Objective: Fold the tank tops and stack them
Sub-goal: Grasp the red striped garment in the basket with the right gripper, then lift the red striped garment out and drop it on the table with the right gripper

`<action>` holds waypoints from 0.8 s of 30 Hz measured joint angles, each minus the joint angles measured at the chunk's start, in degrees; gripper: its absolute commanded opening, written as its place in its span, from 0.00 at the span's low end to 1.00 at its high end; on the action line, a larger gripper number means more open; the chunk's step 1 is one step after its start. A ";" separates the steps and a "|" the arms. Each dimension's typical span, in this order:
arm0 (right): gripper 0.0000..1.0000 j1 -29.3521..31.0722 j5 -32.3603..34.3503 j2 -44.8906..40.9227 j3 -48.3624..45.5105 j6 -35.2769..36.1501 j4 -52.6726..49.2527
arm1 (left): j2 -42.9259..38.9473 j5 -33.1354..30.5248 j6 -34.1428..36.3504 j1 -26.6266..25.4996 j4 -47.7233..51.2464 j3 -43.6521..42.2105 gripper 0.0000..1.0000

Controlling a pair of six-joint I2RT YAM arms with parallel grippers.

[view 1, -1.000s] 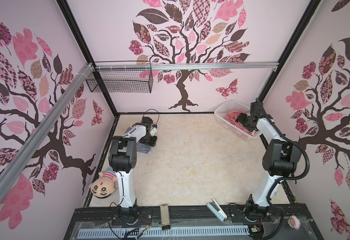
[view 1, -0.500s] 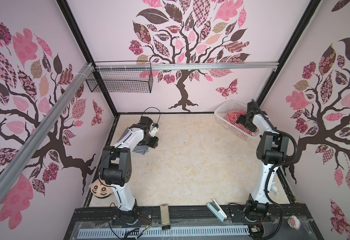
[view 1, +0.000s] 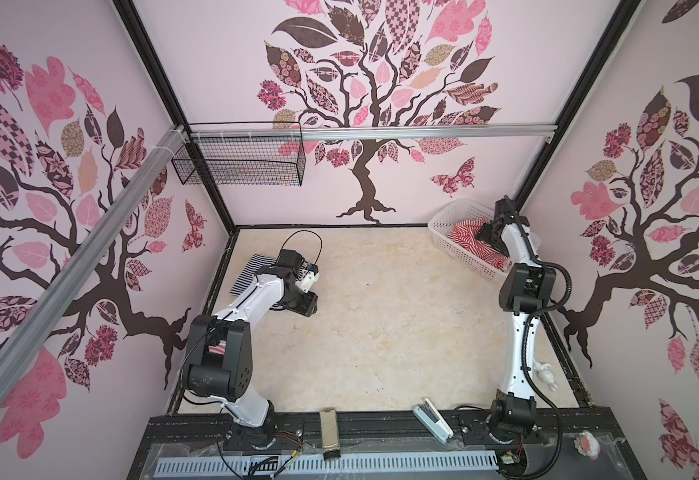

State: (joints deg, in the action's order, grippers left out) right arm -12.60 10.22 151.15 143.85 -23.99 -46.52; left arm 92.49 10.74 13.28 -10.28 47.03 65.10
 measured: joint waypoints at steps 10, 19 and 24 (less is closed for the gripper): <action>0.00 -0.63 -6.51 0.61 -0.79 0.04 -0.28 | 0.44 -0.04 -0.24 0.00 -0.31 -0.09 0.52; 0.00 -0.81 -12.72 -15.65 -14.14 -3.10 4.52 | 0.55 0.48 -0.22 0.00 -0.50 -0.09 0.52; 0.00 -0.70 -17.42 -28.55 -14.12 -6.45 8.33 | 0.11 1.38 -0.24 0.00 -0.72 -0.09 0.52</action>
State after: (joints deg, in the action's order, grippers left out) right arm -13.30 -7.20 122.61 129.73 -30.44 -38.20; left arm 92.60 12.12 13.04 -10.28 46.30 65.01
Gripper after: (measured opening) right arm 0.073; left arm 0.517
